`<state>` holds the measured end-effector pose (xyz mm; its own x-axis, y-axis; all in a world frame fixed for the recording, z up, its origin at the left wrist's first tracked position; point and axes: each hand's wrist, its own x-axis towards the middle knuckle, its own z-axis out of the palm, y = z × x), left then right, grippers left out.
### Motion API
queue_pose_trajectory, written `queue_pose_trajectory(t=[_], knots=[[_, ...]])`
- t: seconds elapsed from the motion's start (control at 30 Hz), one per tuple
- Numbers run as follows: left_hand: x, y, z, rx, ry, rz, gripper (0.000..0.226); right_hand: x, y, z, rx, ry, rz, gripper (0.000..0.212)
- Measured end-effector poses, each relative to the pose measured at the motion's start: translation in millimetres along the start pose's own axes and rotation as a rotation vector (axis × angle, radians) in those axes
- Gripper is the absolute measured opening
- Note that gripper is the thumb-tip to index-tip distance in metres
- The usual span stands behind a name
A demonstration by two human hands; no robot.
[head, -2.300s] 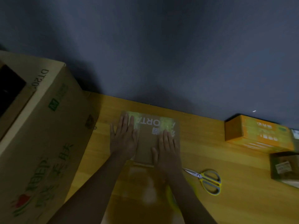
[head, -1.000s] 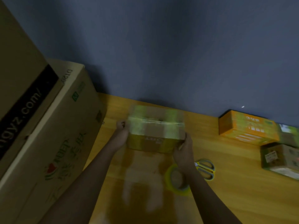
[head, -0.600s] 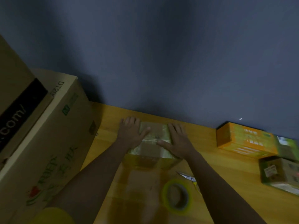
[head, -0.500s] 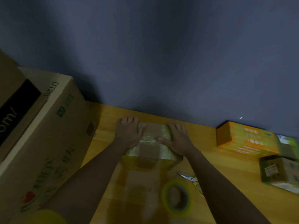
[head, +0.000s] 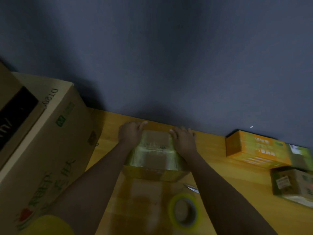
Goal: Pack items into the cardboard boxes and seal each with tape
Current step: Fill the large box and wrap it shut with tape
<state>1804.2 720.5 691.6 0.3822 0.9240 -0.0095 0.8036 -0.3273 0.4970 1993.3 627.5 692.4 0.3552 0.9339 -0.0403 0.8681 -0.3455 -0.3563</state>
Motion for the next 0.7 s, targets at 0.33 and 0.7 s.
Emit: queue_pose_trajectory(t=[0.33, 0.7], knots=[[-40, -13, -9, -0.538, -0.271, -0.411, 0.084, -32, -19, 3, -0.002, -0.121, 0.12, 0.052], [-96, -45, -16, -0.815, -0.305, -0.136, 0.057, -128, 2, 42, 0.431, 0.253, 0.038, 0.021]])
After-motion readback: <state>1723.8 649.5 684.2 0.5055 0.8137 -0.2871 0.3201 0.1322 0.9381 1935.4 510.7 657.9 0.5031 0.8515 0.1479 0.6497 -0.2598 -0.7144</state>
